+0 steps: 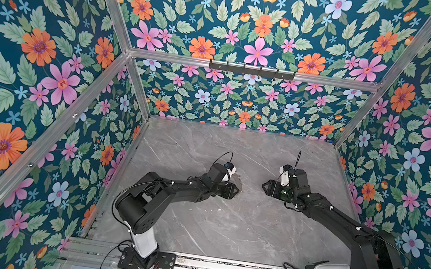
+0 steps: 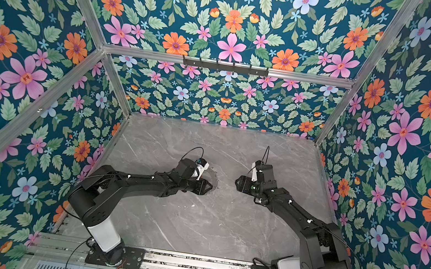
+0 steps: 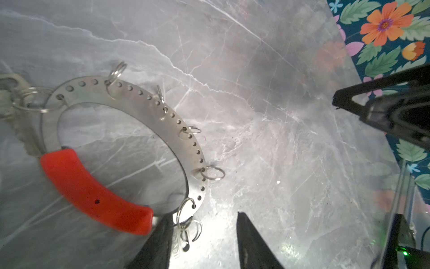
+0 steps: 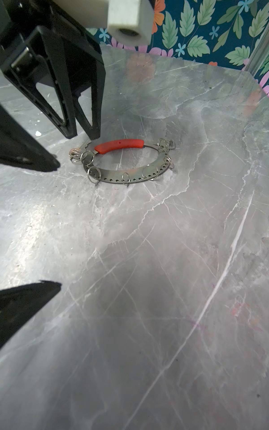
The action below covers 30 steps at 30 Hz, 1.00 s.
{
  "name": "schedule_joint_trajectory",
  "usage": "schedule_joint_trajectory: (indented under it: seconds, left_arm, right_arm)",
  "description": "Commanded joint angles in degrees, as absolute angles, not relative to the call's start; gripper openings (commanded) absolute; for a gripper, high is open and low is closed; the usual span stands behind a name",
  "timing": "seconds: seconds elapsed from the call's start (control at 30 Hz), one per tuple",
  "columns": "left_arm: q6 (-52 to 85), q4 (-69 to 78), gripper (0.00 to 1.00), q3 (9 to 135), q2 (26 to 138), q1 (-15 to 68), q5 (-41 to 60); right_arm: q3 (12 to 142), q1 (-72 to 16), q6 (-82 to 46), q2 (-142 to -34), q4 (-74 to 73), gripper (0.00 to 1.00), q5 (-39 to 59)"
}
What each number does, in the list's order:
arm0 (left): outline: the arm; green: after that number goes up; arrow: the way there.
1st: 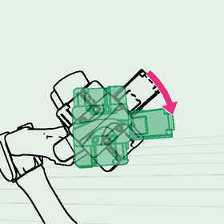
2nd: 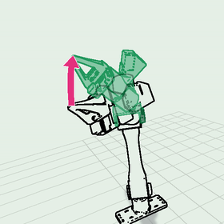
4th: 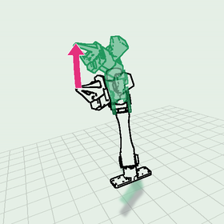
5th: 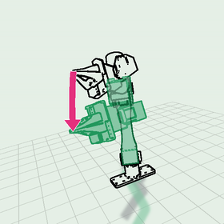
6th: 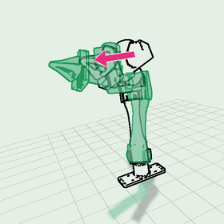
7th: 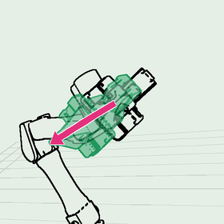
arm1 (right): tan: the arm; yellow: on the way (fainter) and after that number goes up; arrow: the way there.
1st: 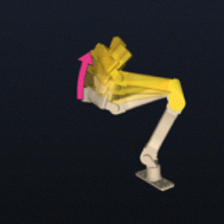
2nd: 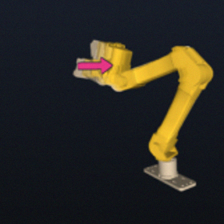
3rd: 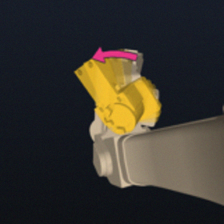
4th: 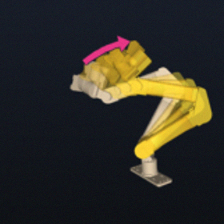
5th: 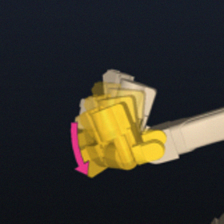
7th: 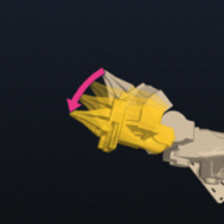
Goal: Remove the keys from the keyring
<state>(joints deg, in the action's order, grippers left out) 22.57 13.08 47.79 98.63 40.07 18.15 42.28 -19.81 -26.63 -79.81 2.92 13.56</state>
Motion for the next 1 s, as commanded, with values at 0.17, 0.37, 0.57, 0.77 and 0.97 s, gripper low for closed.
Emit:
schedule_joint_trajectory:
  seconds: [0.17,0.37,0.57,0.77,0.97]
  left_arm:
    - [17.16,7.74,0.40,50.18,100.34,41.48,12.59]
    - [16.91,7.56,0.37,50.52,101.60,42.00,12.30]
    - [17.02,7.82,0.26,50.54,101.60,42.62,12.83]
    - [16.75,7.64,0.14,50.46,102.12,42.84,11.80]
    - [16.52,8.08,0.09,50.29,102.49,43.04,10.75]
  right_arm:
    - [41.75,-19.87,-25.85,-78.93,1.93,0.75,14.15]
    - [41.66,-19.86,-25.66,-78.37,2.42,0.74,14.11]
    - [41.66,-19.86,-25.58,-78.13,2.63,0.74,13.58]
    - [41.61,-19.89,-25.75,-78.01,2.65,0.74,13.62]
    - [41.66,-19.87,-25.99,-77.31,3.02,0.74,13.68]
